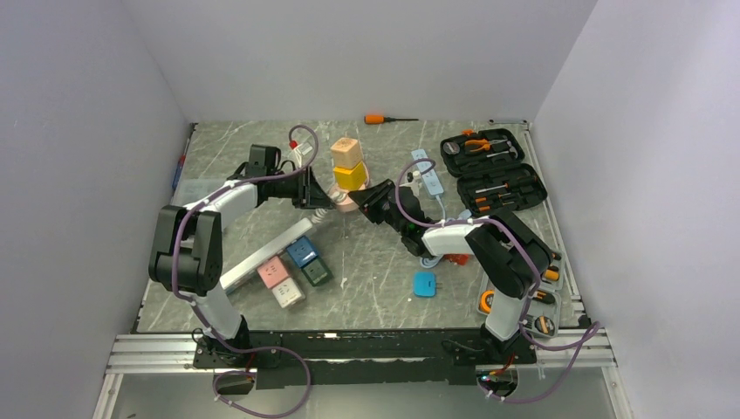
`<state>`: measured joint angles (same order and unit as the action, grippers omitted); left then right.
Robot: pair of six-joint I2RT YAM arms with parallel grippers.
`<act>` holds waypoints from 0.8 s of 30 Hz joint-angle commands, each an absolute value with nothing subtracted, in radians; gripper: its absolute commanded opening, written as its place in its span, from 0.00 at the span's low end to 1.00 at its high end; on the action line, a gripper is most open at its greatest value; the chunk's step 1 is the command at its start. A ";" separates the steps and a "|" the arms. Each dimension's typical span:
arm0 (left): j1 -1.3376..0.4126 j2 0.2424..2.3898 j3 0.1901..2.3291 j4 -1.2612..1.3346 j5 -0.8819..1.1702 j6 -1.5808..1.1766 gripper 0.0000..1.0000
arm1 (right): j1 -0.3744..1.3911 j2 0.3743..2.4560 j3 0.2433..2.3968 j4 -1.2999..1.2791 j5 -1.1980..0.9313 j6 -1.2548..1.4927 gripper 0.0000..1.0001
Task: Pull the plug off the socket
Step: Remove the plug from the socket.
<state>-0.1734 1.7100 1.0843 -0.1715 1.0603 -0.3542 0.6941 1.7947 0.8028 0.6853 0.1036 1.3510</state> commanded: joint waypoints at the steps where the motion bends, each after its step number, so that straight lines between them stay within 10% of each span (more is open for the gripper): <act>1: -0.166 1.560 1.122 0.039 1.372 -0.451 0.00 | 0.681 1.842 0.773 0.503 0.199 1.214 0.00; 12: -0.213 1.526 1.117 -0.012 1.496 -0.402 0.00 | 0.683 1.921 0.806 0.460 0.230 1.176 0.00; 24: -0.215 1.498 1.028 0.537 1.564 -0.819 0.00 | 0.680 1.963 0.809 0.419 0.255 1.168 0.00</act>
<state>-0.1696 1.6848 1.0119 0.0265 1.0840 -0.4961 0.6918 1.8542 0.8471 0.7143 0.1139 1.3323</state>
